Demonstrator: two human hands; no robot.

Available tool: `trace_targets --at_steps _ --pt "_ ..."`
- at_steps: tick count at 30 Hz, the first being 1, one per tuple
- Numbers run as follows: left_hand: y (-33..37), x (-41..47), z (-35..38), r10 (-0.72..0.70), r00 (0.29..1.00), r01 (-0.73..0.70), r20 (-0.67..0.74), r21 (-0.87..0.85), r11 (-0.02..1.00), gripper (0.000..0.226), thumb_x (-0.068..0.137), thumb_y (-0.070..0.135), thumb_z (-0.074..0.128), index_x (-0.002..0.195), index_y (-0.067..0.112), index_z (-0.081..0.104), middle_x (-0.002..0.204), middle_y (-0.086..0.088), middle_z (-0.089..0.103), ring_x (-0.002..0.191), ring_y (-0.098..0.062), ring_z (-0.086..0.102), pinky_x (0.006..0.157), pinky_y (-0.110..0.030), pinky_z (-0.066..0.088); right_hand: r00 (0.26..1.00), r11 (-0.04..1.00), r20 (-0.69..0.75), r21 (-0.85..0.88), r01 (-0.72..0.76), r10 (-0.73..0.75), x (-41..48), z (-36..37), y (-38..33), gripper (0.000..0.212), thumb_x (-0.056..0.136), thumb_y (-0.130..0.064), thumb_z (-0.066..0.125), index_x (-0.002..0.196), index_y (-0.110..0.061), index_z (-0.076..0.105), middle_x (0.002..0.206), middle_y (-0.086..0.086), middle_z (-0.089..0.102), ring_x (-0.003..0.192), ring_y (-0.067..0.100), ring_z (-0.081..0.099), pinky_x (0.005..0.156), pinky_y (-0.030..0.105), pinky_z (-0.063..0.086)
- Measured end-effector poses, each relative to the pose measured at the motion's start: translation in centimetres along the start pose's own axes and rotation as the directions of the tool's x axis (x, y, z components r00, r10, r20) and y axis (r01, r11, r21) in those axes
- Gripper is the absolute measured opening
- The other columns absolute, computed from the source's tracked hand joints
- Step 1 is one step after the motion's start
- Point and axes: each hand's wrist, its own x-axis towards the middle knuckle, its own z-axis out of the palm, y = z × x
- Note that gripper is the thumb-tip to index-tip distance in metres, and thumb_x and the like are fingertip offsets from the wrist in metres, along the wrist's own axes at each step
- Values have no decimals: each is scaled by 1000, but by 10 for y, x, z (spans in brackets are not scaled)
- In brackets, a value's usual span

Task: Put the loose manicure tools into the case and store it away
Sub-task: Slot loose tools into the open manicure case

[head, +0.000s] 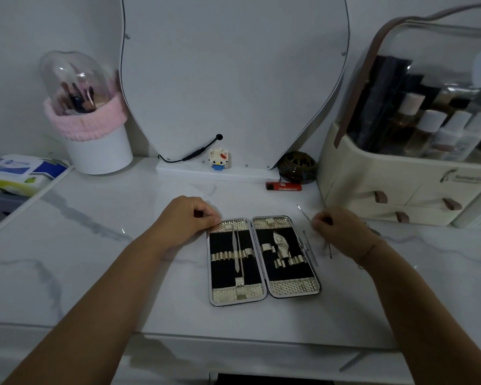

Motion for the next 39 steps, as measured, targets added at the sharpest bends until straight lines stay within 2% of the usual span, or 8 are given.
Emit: trace_targets --at_steps 4,7,10,20,26,32,36,39 --pt "0 1 1 -15 1000 15 -1 -17 1000 2 77 18 75 76 18 76 77 9 69 66 5 58 62 -3 39 992 869 125 492 -51 -13 -5 0 -8 6 86 -3 55 91 -7 57 62 3 59 48 8 50 45 16 43" --pt "-1 1 1 -12 1000 12 5 4 1000 2 78 19 75 76 19 76 78 10 69 67 6 58 62 -2 38 982 801 183 594 -73 -46 -7 3 -13 34 84 3 55 112 -15 48 68 10 62 49 7 57 46 17 47" --pt "-1 1 0 -14 1000 14 7 0 1000 2 78 19 75 77 20 76 79 10 69 68 5 58 63 -3 39 975 823 211 565 -63 -70 -6 6 -14 43 85 5 54 120 -19 46 71 11 63 53 7 61 50 16 49" --pt "0 0 0 -20 1000 21 16 -20 1000 10 78 20 74 71 27 73 76 13 68 70 2 59 66 -12 40 986 921 137 389 32 -92 2 14 -11 30 81 -5 64 109 -11 56 68 4 69 49 9 56 50 17 48" --pt "2 -1 0 -19 1000 19 23 -13 1000 5 79 20 73 75 23 74 77 12 67 74 -5 59 69 -17 40 986 942 112 325 82 -124 3 17 -9 26 80 -8 65 105 -13 58 74 5 71 64 25 64 53 16 52" --pt "3 -1 0 -18 1000 19 24 -8 1000 6 79 20 73 75 25 74 78 13 67 75 -4 59 67 -16 39 980 956 129 270 110 -149 5 16 -7 23 79 -11 67 100 -18 60 78 5 72 69 19 67 62 20 53" --pt "4 -1 0 -18 1000 18 24 0 1000 10 79 21 73 73 28 72 79 13 68 76 -4 60 68 -17 39 988 944 65 308 116 -142 6 17 -6 23 79 -9 67 99 -16 61 73 0 69 68 18 66 69 26 55" --pt "4 -1 0 -21 1000 21 21 -2 1000 9 79 21 73 73 28 73 79 12 69 76 -5 60 68 -18 40 990 944 49 311 114 -136 7 18 -6 24 78 -9 68 101 -14 61 73 0 69 69 18 67 69 23 55"
